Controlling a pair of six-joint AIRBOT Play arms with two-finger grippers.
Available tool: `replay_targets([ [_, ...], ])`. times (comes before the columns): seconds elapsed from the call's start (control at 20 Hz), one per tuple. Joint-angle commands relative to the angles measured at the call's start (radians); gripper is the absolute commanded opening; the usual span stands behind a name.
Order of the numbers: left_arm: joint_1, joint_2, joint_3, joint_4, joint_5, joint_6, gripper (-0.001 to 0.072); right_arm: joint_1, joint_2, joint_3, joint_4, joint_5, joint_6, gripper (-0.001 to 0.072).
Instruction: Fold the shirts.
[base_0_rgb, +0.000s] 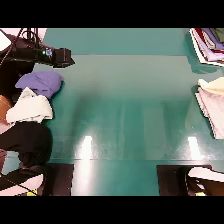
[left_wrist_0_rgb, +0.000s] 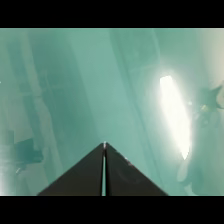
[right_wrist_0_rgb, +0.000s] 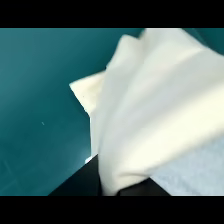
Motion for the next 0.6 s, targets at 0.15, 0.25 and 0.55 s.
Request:
replay_targets([
  [0.15, 0.000, 0.000, 0.000, 0.001, -0.015, 0.022, 0.0029, -0.110, 0.157, -0.335, -0.196, 0.065, 0.010, 0.0118],
  [0.25, 0.000, 0.000, 0.000, 0.001, -0.014, 0.023, 0.0028, -0.157, 0.185, -0.402, -0.221, 0.063, 0.011, 0.0583],
  [0.55, 0.000, 0.000, 0.000, 0.001, -0.014, 0.021, 0.0029, -0.117, 0.278, -0.426, -0.017, -0.017, 0.002, 0.0596],
])
